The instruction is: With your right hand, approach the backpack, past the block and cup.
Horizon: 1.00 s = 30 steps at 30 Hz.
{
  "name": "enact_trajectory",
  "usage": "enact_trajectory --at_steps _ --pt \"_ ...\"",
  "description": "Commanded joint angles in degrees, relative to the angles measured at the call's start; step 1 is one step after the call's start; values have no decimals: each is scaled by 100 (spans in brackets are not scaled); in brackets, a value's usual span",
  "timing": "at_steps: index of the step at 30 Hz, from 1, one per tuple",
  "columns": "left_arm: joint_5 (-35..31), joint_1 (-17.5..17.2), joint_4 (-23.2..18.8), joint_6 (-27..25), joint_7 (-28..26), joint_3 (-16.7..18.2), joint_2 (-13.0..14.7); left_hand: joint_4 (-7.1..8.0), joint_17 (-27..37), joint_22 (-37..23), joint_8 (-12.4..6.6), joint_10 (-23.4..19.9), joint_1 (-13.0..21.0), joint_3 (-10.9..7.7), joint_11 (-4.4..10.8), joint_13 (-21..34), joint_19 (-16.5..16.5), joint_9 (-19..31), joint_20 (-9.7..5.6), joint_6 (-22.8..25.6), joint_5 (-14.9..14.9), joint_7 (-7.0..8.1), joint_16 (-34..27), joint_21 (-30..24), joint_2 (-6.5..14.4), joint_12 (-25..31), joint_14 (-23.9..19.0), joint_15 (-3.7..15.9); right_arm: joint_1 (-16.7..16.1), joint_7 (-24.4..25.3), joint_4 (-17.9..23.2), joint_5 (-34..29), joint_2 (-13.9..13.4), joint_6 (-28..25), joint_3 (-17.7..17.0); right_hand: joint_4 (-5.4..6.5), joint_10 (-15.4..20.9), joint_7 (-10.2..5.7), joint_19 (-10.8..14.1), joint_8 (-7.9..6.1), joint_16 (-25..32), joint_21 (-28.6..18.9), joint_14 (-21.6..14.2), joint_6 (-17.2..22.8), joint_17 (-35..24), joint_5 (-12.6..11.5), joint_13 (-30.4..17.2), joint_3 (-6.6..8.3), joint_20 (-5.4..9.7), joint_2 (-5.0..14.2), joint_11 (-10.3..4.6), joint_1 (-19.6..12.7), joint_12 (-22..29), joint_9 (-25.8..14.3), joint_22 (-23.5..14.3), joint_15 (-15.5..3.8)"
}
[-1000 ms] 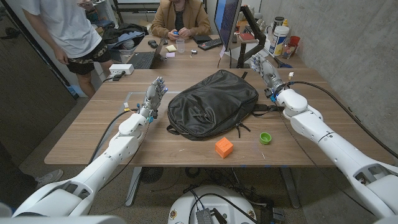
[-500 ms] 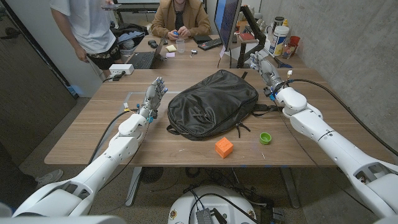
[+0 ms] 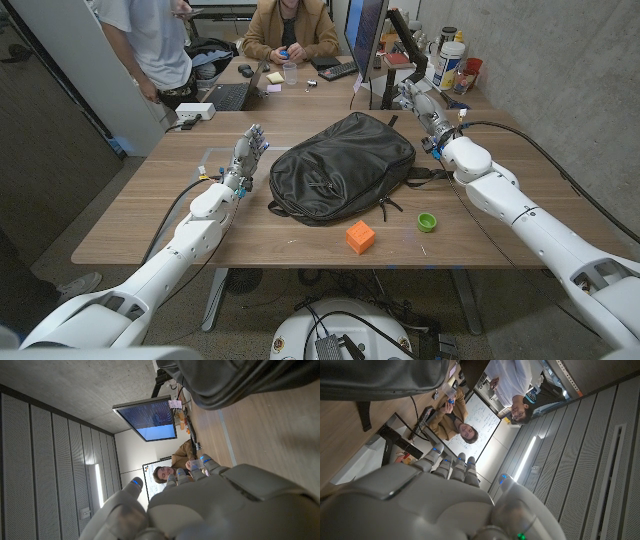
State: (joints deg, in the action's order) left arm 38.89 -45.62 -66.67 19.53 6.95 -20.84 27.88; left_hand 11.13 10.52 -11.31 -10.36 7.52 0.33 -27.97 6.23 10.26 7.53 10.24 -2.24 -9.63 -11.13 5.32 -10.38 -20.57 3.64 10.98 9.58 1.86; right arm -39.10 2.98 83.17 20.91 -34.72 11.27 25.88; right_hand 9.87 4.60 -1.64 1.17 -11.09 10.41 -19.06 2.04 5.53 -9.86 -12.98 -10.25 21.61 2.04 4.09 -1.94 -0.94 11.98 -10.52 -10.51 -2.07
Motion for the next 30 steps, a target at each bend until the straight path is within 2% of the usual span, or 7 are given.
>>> enact_trajectory --at_steps 1,30 --pt "9 -14 6 21 9 11 -4 0 13 -16 -38 43 19 11 -24 14 48 16 -595 -85 -48 -4 -28 -33 668 36 97 421 36 31 164 -302 -84 -80 65 -9 43 12 19 -15 -2 4 -30 53 -18 -28 -30 32 568 528 -17 -47 14 -10 -18 -199" --pt "46 -247 -293 37 -75 92 120 0 13 -14 -40 30 21 14 -30 14 48 16 -591 -76 -50 0 -31 -47 670 40 87 417 11 131 645 -787 -259 -301 141 -36 71 -4 31 -16 6 38 -51 97 -16 -24 -29 46 565 536 -32 -77 18 -11 -18 -213"
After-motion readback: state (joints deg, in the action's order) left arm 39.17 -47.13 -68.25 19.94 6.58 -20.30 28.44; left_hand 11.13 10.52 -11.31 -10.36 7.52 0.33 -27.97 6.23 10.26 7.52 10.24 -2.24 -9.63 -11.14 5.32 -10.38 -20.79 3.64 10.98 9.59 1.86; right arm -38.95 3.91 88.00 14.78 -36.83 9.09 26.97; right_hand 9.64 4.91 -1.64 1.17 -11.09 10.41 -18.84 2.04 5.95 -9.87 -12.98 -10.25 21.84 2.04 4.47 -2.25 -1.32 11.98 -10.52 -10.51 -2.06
